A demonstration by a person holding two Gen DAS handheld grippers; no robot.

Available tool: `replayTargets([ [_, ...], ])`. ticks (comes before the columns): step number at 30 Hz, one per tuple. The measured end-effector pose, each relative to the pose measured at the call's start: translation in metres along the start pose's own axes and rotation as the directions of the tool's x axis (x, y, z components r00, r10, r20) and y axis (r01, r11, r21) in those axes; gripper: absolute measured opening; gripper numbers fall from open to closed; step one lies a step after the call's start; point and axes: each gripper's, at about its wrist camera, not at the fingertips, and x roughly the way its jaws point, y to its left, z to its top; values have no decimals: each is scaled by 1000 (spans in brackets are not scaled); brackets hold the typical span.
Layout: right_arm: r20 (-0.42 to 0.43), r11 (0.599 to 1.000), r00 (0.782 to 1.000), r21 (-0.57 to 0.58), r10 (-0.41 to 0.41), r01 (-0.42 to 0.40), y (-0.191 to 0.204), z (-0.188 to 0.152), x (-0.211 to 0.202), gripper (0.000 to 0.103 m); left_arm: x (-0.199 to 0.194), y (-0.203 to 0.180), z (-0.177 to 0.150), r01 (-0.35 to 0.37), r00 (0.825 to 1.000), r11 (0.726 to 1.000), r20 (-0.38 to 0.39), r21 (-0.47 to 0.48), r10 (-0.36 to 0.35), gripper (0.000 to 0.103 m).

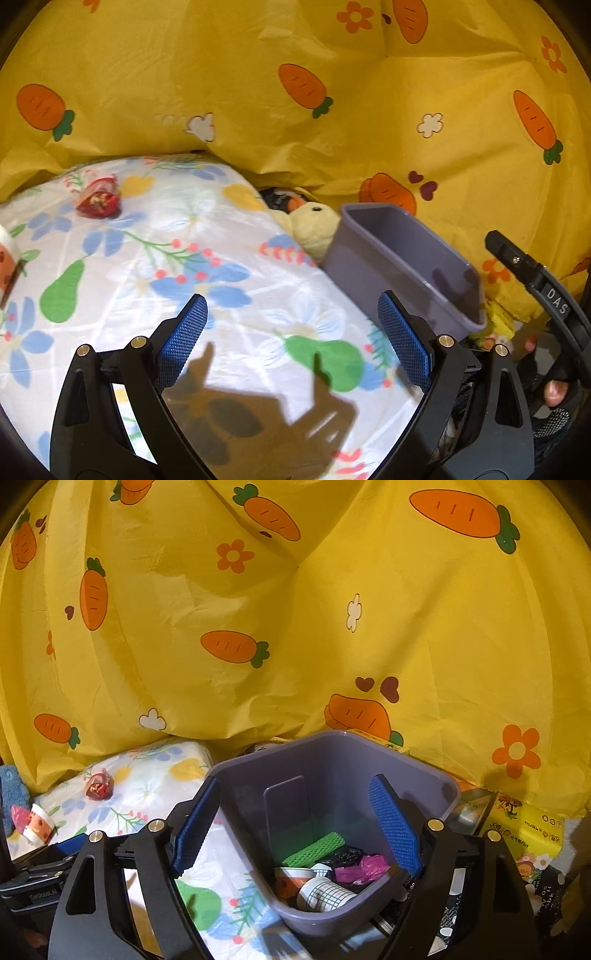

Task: Collect trash
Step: 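Move both tools back to the bed and grasp the orange apple-print cup with right tool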

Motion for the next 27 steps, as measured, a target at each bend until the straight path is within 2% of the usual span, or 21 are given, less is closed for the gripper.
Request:
replayTargets([
  [3,-21,998,998,-34,59,-59,28,-5,1,84,-21,40,-5,-103,995,994,11,-23,103,92],
  [6,-64,988,990,-79,127,-132,64,-11,7,85,-43,83,-9,-199,979,977,21,-71,201,92],
  [10,-145,959,960,-123,238,-256,117,-22,16,85,-75,141,-12,-307,949,940,33,-147,315,92],
  [13,-190,935,941,-167,280,-312,158,-29,22,85,-97,179,-13,-374,921,908,39,-191,388,92],
  [17,-240,902,919,-227,314,-367,210,-38,29,85,-117,221,-10,-438,887,866,40,-240,460,92],
  [21,-289,876,898,-259,332,-407,257,-43,41,85,-126,254,-7,-465,870,842,32,-273,491,92],
  [24,-323,851,877,-276,356,-447,292,-47,47,85,-130,273,-4,-484,856,826,37,-290,515,92],
  [27,-368,826,848,-276,382,-492,327,-54,54,85,-139,298,-3,-510,829,787,46,-347,557,92],
])
